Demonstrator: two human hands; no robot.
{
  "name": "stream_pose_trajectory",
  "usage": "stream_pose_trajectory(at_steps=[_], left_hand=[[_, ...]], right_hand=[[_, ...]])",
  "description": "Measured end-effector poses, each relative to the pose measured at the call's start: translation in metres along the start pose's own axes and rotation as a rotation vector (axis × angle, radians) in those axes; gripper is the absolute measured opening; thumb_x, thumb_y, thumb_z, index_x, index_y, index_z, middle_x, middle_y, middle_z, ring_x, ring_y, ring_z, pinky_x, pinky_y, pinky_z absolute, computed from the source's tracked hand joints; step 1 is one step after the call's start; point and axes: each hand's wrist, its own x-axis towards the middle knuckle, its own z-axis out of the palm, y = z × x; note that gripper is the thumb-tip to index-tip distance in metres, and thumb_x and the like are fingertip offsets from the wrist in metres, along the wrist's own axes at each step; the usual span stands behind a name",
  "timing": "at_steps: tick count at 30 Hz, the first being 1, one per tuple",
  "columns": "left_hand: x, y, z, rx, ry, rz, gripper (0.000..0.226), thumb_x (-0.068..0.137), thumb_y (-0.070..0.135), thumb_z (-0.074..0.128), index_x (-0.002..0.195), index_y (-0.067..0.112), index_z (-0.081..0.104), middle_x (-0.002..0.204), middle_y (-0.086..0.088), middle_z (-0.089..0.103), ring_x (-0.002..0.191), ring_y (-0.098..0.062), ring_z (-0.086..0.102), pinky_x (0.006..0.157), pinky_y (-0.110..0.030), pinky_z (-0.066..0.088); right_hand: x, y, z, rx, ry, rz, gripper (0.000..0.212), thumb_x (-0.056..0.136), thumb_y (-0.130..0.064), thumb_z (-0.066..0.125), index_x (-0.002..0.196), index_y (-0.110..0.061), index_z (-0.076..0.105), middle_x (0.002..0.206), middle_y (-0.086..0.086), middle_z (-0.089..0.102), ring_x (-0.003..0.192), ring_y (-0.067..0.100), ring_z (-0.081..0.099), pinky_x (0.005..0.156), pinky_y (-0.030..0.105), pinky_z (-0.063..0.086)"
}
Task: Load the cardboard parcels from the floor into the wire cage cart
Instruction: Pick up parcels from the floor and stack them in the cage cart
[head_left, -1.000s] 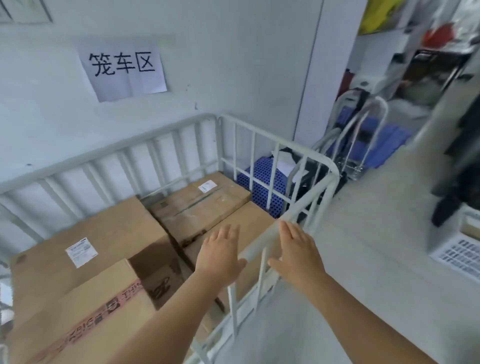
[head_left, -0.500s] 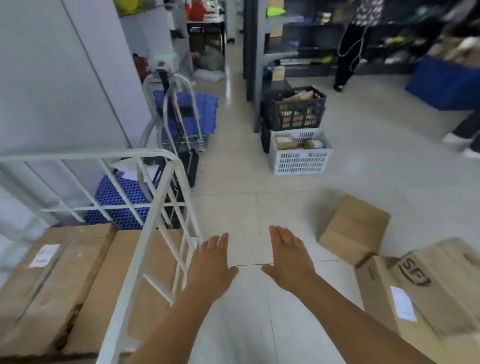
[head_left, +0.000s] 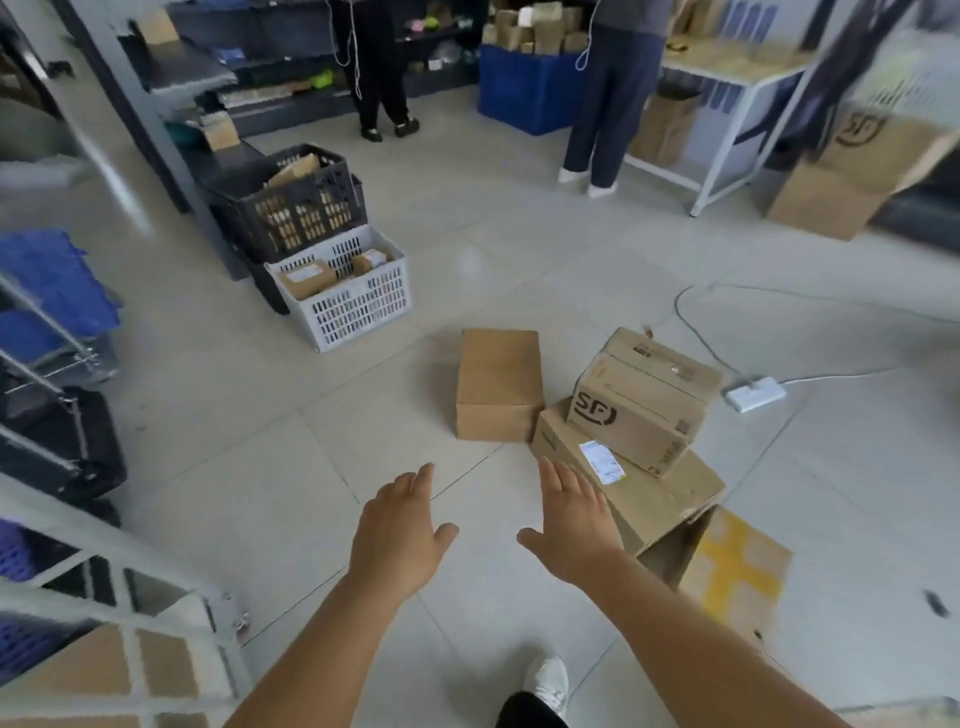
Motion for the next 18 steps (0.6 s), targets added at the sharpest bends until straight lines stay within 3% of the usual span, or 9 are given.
stream_pose_trajectory(at_steps=[11,18], left_hand=[[0.145,0.113,0.005,0.078,-0.084,0.167,0.073,0.097,0.041,0.048,0.154,0.018,0.011,0.153,-0.003,0.031,0.139,-0.022,0.03,0.112,-0.033,0.028],[0.235,0.163,0.036,0.058,-0.164,0.23,0.072,0.096,0.04,0.051,0.154,0.018,0.015,0.155,-0.002,0.031,0.14,-0.021,0.031,0.111,-0.034,0.029]], right_hand=[[0.081,0.127,-0.038,0.149,0.078,0.262,0.087,0.091,-0.044,0.059,0.155,-0.016,0.007,0.162,0.002,0.013,0.15,0.023,0.011,0.121,0.037,0.014],[0.131,0.205,-0.04,0.28,0.044,0.462,0.087,0.092,-0.044,0.059,0.155,-0.013,0.008,0.16,0.004,0.018,0.146,0.026,0.02,0.118,0.038,0.022]])
